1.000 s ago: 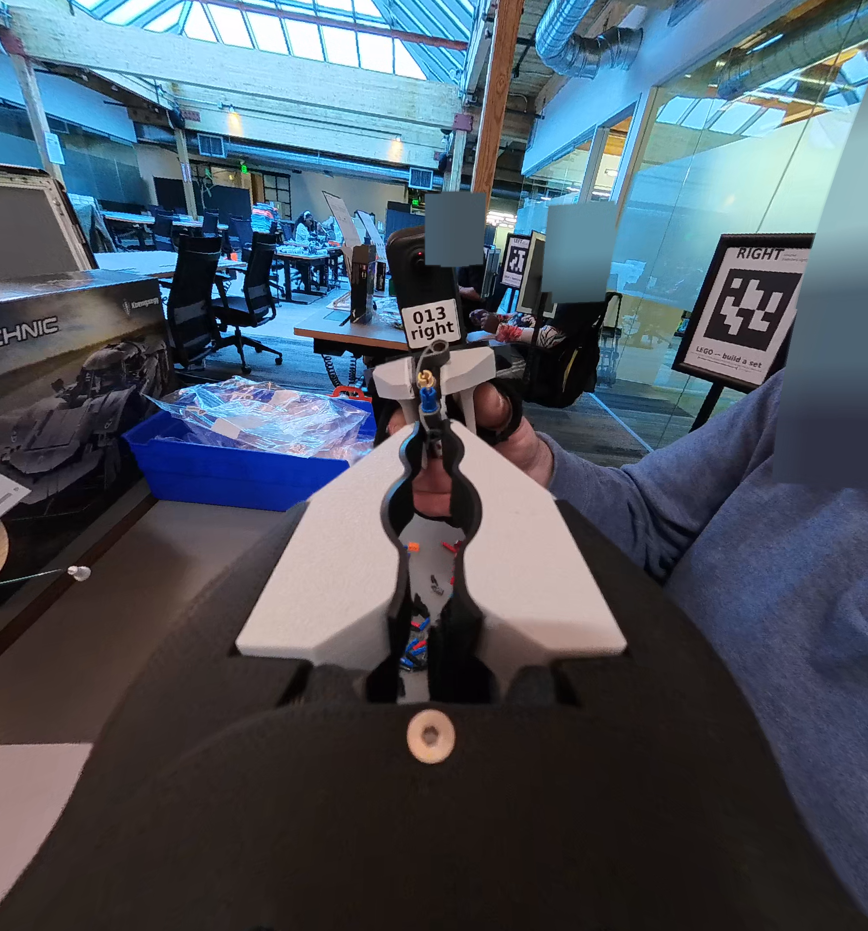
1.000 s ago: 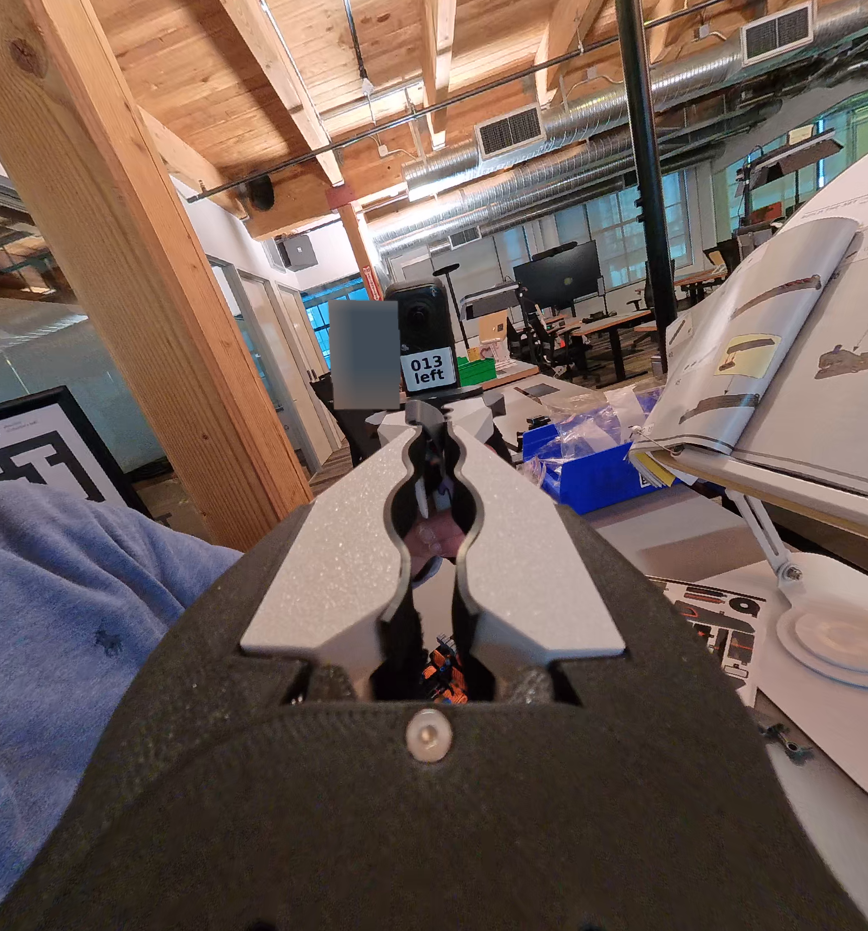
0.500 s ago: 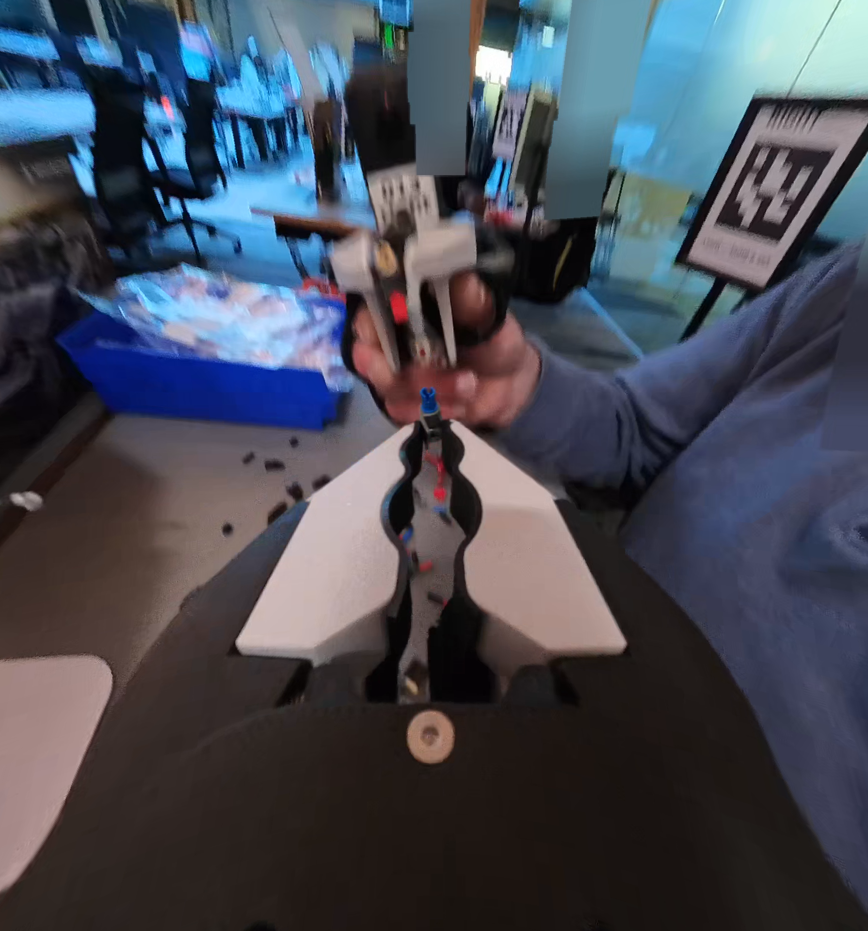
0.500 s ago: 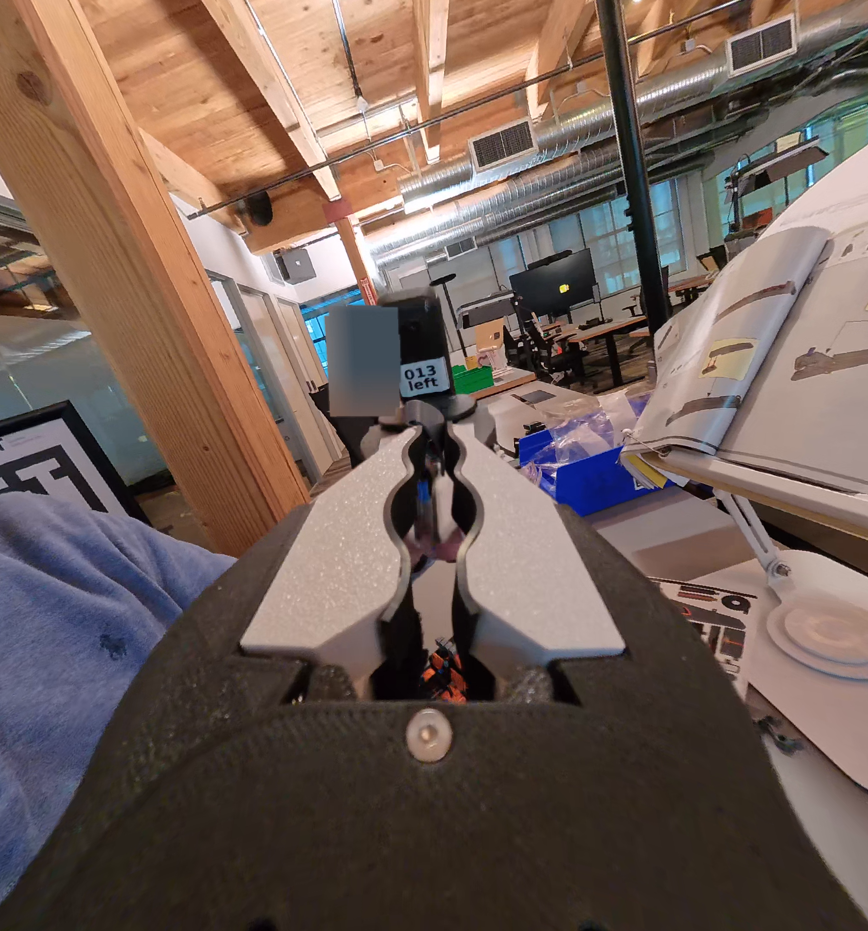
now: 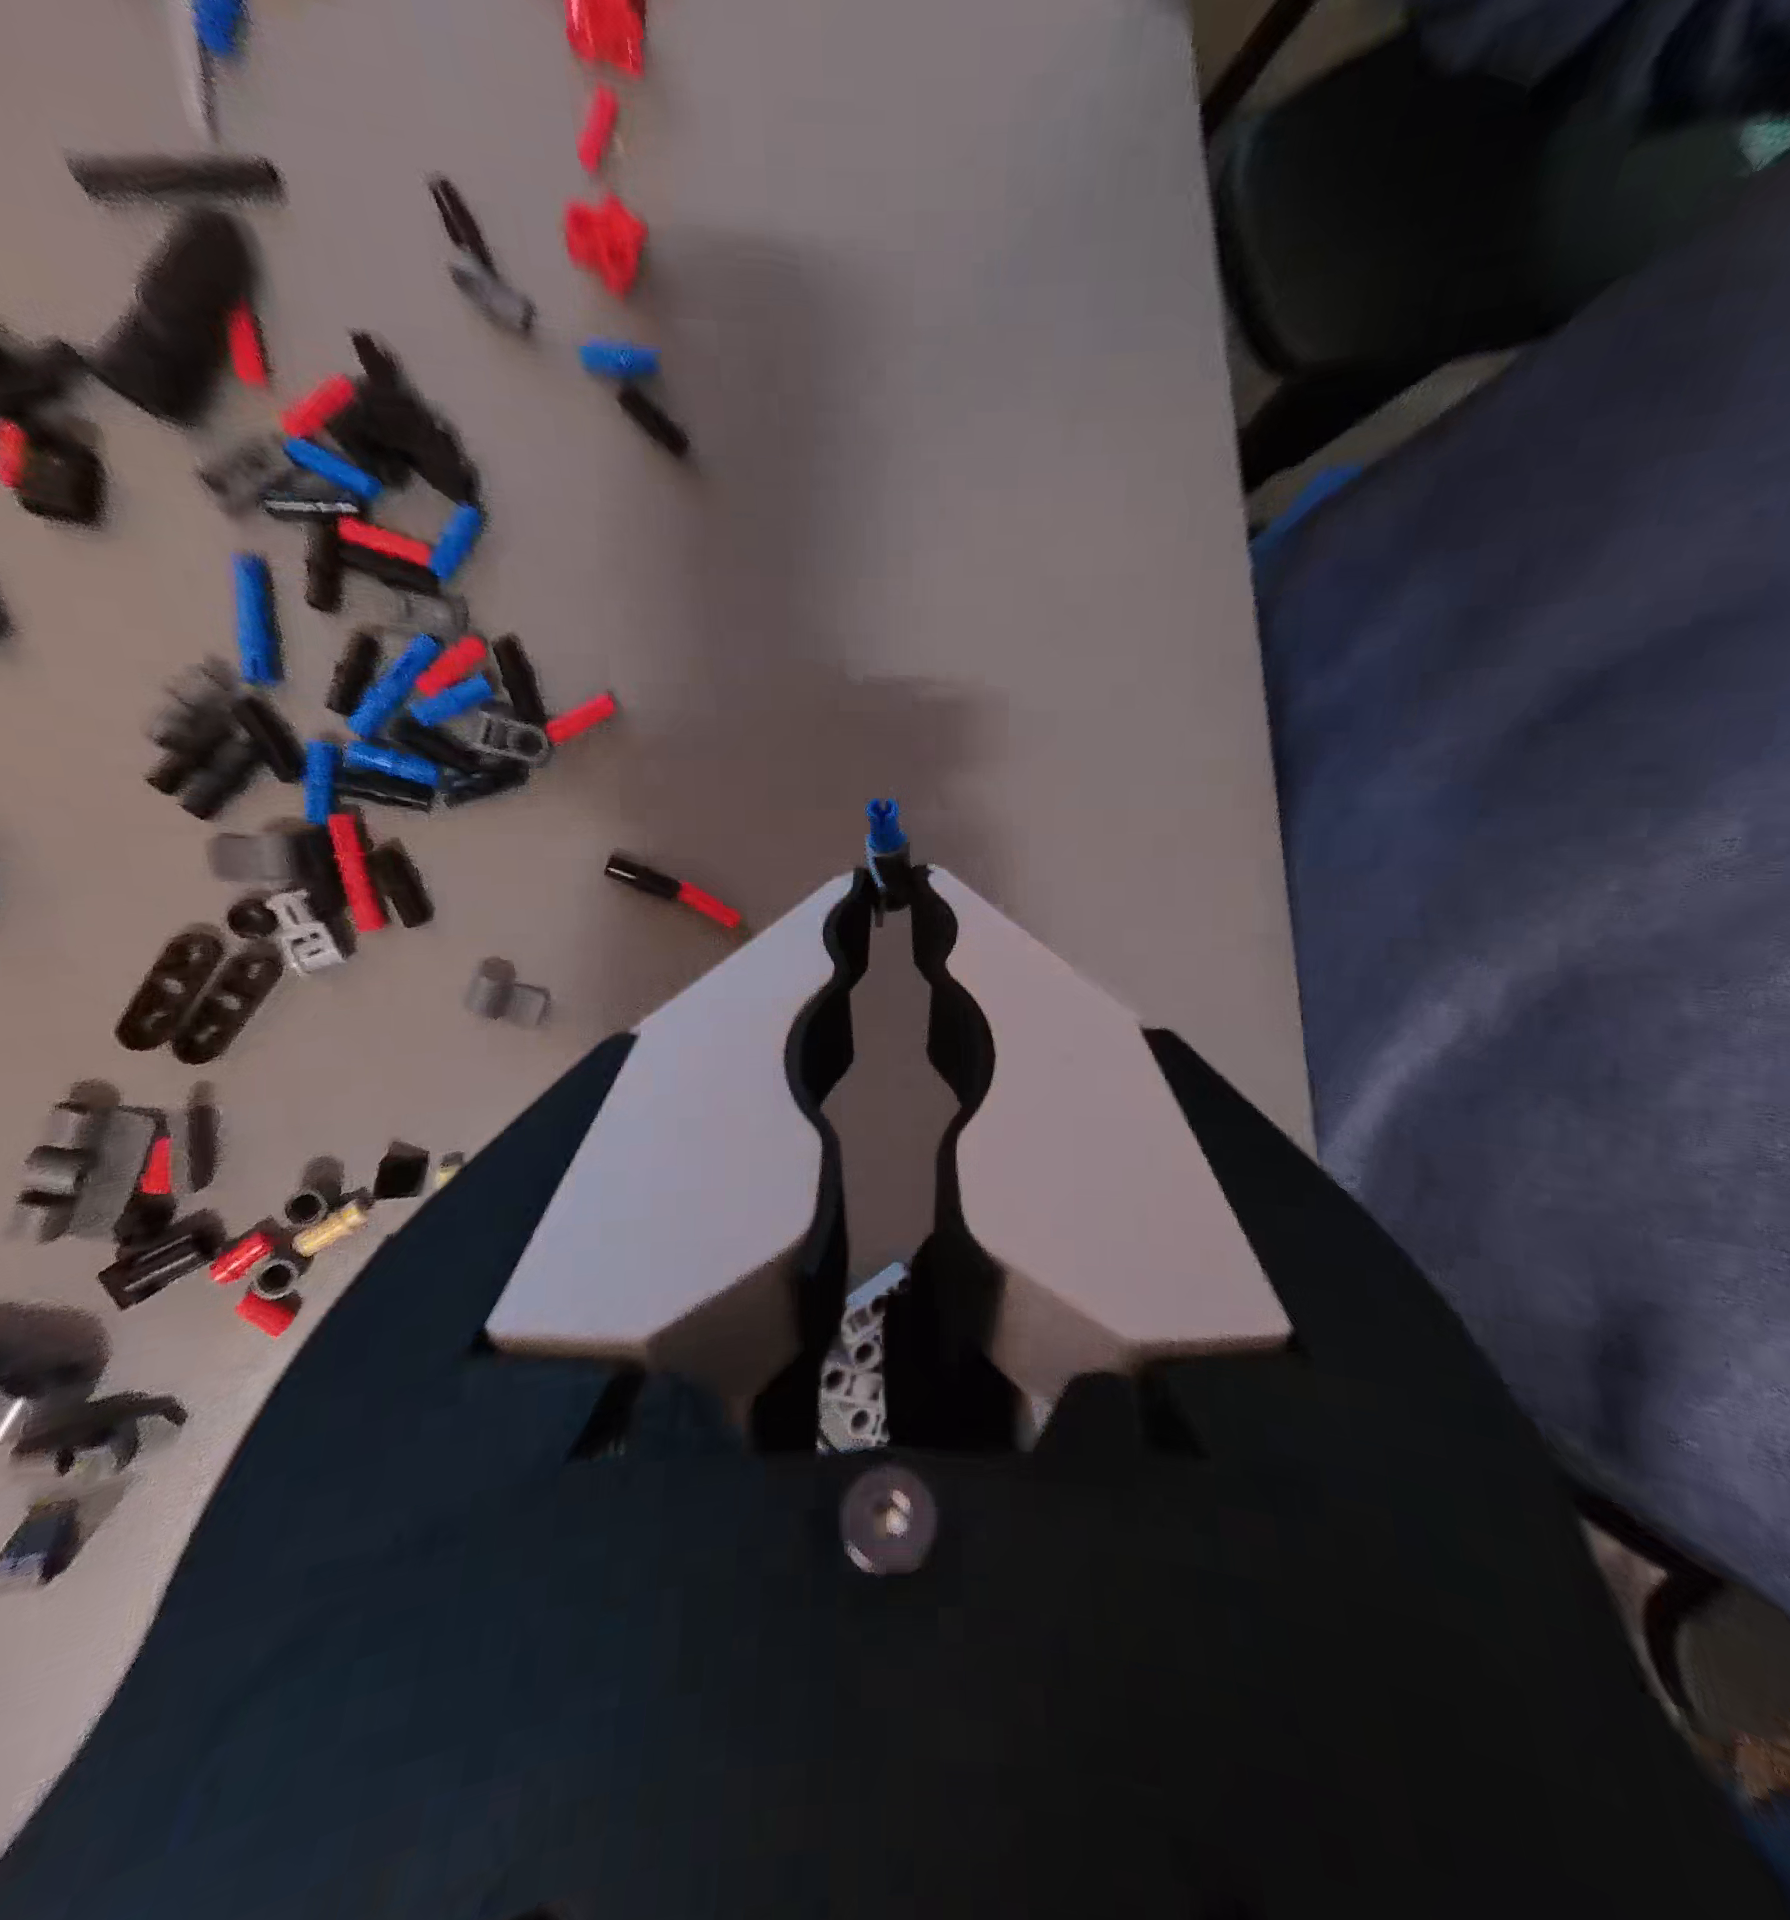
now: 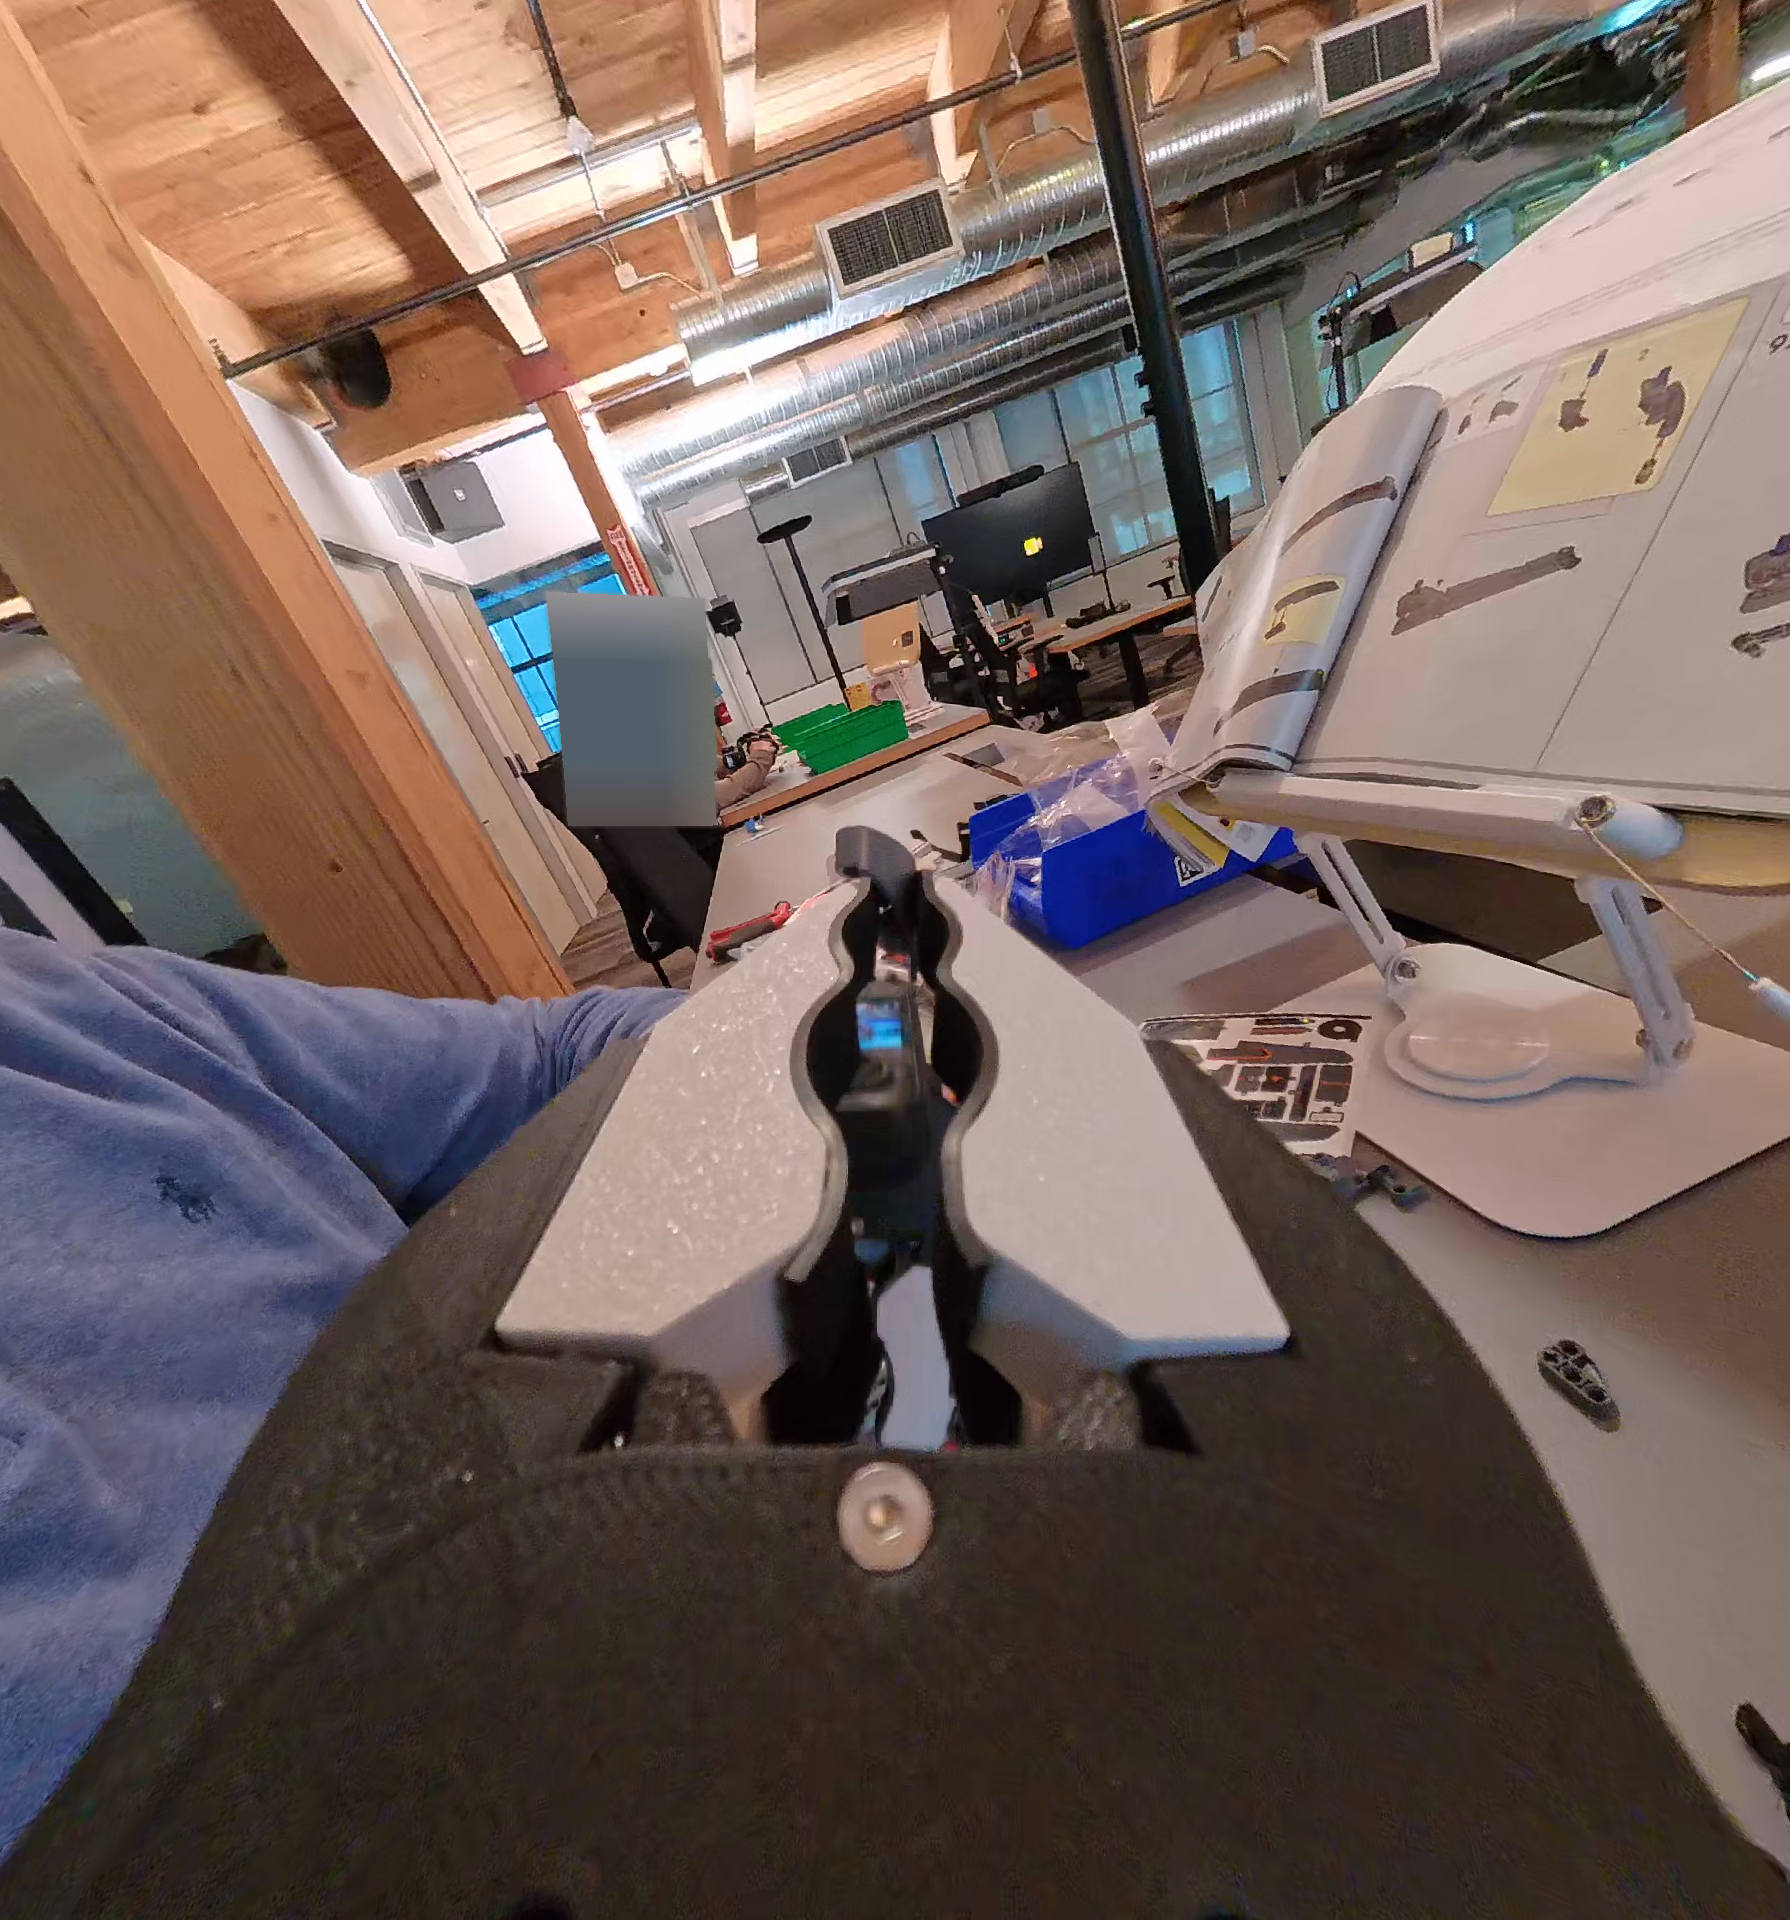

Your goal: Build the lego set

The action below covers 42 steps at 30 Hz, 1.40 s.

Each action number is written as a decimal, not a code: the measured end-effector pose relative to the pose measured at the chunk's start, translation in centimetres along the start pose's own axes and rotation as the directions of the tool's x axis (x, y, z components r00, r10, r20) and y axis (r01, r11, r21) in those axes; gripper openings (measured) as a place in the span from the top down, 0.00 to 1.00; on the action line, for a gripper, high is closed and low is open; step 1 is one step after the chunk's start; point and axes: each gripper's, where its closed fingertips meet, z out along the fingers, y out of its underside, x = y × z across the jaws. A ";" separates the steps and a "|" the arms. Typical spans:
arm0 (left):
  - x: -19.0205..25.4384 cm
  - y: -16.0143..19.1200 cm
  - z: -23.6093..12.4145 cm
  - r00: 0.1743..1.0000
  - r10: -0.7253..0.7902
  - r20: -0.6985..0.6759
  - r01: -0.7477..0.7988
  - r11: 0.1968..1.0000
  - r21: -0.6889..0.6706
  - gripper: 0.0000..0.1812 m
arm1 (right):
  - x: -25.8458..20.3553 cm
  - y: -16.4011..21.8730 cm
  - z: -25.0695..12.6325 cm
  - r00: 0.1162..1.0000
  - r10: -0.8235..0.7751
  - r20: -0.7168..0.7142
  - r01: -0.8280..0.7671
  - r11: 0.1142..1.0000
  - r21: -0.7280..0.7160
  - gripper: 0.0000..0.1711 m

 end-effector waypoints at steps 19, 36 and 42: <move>-2.7 -1.5 -2.4 0.985 -0.103 0.136 0.076 0.979 0.188 0.88 | -0.3 -0.2 -0.9 0.998 -0.016 0.066 0.016 1.000 0.000 0.98; -0.5 -11.2 -21.3 0.890 -0.087 0.448 -0.316 0.589 0.744 0.90 | -1.4 -1.6 3.2 0.979 0.040 0.202 -0.053 0.997 0.061 0.98; -0.3 -12.0 -21.4 0.883 -0.065 0.465 -0.351 0.568 0.744 0.92 | -1.2 -1.0 3.9 0.979 0.042 0.198 -0.052 0.998 0.044 0.98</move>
